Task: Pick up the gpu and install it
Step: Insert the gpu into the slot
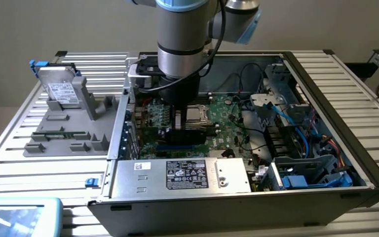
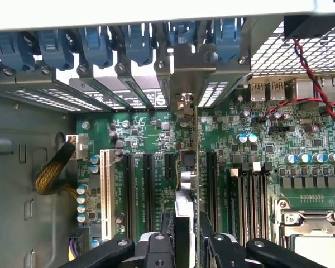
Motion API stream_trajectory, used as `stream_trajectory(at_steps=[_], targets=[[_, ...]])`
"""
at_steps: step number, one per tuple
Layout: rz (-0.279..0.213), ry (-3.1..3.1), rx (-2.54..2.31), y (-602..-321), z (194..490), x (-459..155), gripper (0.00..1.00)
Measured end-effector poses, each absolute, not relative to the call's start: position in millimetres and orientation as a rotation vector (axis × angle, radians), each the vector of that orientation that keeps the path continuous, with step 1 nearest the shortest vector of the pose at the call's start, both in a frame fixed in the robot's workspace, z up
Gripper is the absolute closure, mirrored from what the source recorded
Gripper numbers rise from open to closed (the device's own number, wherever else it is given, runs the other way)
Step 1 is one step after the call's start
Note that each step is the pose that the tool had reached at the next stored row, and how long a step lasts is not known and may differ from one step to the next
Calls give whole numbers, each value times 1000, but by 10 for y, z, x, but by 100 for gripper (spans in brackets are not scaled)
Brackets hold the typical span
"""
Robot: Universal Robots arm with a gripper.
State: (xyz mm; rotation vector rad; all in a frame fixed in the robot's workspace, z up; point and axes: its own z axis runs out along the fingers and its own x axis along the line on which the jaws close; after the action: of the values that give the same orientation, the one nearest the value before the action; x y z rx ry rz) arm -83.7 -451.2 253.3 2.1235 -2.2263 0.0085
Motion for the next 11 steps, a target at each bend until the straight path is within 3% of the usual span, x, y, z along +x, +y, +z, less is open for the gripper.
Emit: stream_trajectory(at_steps=[11], targets=[[6,-2230,2122,-4511,2526,-840,72]])
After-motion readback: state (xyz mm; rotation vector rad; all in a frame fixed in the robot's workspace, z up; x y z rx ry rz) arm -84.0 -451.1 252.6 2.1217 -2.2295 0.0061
